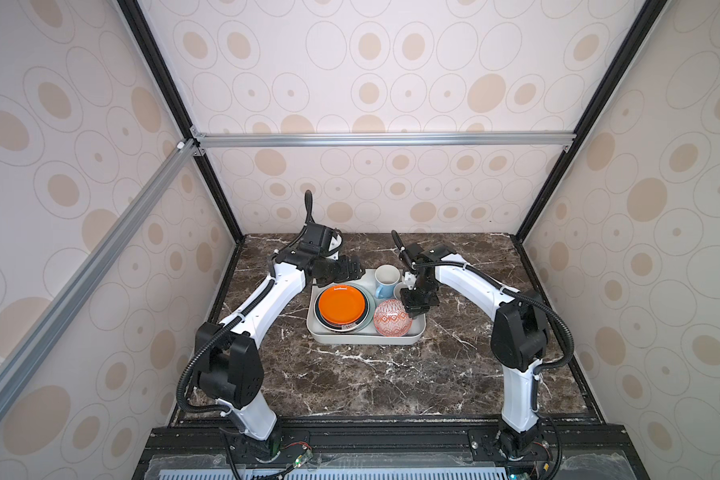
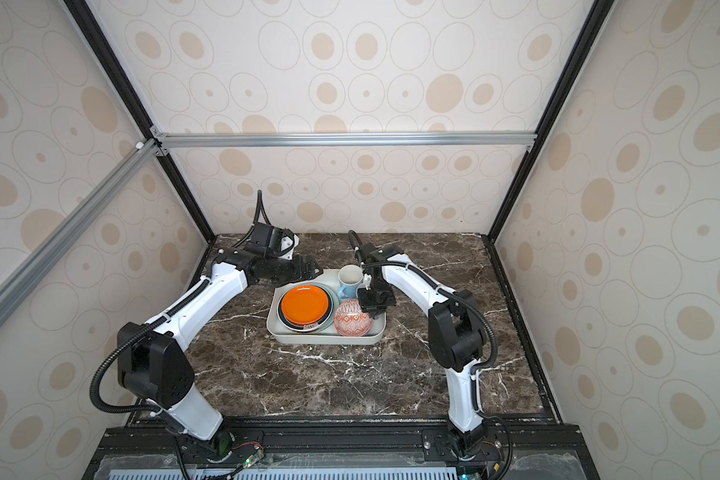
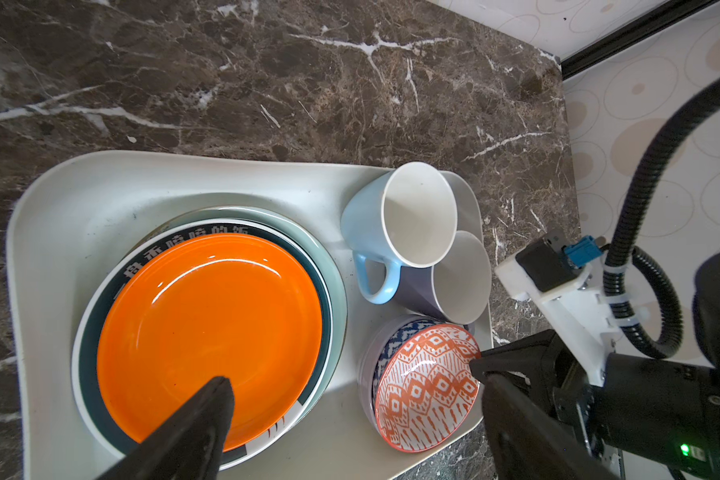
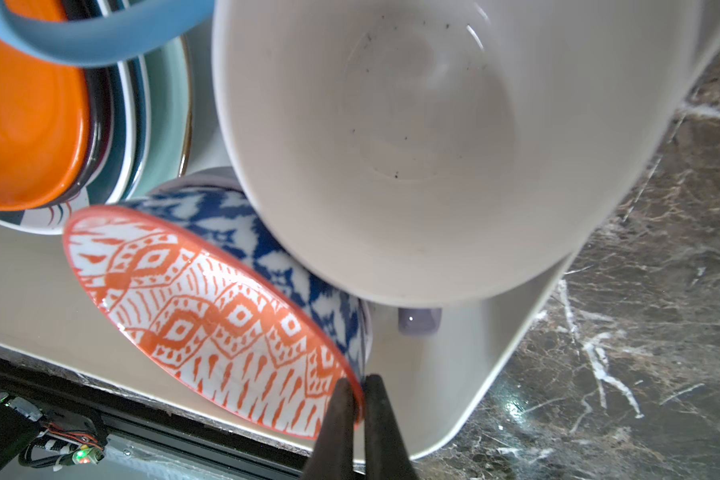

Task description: Place the mixed dishes into the plastic bin

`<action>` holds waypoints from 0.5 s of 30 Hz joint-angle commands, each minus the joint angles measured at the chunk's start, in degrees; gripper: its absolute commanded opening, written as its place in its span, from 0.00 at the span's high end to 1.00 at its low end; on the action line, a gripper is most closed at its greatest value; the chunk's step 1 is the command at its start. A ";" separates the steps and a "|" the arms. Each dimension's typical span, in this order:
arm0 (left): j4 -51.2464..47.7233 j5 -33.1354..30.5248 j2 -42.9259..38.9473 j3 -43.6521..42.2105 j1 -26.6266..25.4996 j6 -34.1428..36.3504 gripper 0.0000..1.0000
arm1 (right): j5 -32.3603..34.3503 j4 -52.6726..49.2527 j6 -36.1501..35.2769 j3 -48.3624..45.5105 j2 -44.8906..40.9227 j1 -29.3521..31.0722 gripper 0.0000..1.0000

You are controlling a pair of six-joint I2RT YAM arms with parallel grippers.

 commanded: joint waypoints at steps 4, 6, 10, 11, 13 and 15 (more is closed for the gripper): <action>0.43 -0.94 -0.58 1.08 -0.53 -1.12 0.06 | -2.69 -4.78 -2.59 -0.03 2.75 -0.23 0.92; 0.50 -1.02 -0.49 1.15 -0.60 -1.28 0.07 | -4.05 -4.78 -2.39 -0.15 2.96 -0.47 0.92; 0.59 -1.24 -0.47 1.04 -0.85 -1.59 0.07 | -7.34 -4.01 -1.89 -0.95 2.75 -1.26 0.92; 0.64 -1.25 -0.42 1.02 -0.97 -1.71 0.07 | -6.99 -4.07 -1.98 -0.96 2.61 -1.45 0.92; 0.74 -1.34 -0.46 1.03 -1.08 -1.82 0.07 | -6.44 -4.29 -2.32 -0.99 2.24 -1.69 0.91; 0.74 -1.36 -0.33 0.95 -1.09 -1.78 0.07 | -6.43 -4.73 -2.89 -0.92 2.07 -1.90 0.88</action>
